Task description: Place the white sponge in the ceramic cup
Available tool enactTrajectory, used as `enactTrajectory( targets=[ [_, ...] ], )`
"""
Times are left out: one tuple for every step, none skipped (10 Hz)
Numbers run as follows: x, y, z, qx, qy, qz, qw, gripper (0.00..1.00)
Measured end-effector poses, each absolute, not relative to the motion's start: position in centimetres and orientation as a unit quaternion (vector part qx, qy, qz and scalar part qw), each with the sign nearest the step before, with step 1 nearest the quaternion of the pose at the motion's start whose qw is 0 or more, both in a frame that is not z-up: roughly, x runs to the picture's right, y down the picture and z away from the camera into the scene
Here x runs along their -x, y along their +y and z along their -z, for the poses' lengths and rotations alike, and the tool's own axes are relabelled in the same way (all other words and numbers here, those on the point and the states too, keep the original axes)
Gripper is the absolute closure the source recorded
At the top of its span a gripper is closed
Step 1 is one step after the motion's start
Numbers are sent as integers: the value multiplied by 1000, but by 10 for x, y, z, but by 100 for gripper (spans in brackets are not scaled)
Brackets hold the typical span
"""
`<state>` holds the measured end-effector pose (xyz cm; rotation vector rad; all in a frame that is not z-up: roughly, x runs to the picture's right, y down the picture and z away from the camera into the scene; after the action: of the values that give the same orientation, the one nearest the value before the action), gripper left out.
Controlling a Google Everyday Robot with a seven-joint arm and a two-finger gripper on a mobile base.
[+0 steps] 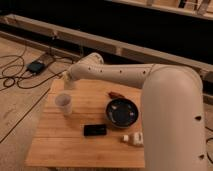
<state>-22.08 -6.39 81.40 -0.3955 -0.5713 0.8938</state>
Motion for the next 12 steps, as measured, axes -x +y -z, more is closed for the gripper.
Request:
enactTrajectory(
  targets=[
    [231, -56, -806, 193, -283, -412, 844, 100],
    [238, -51, -801, 197, -290, -403, 845, 100],
    [245, -46, -796, 201, -297, -394, 846, 100],
    [252, -41, -791, 205, -304, -384, 847, 100],
    [257, -37, -787, 208, -309, -375, 849, 100],
    [261, -32, -785, 210, -313, -366, 851, 100],
    [262, -30, -785, 212, -314, -362, 852, 100],
    [262, -26, -786, 214, -314, -358, 853, 100],
    [262, -24, -787, 214, -315, -356, 853, 100],
    [261, -23, -790, 210, -316, -353, 855, 100],
    [260, -21, -792, 208, -318, -352, 855, 100],
    [260, -19, -793, 207, -320, -351, 855, 100]
  ],
)
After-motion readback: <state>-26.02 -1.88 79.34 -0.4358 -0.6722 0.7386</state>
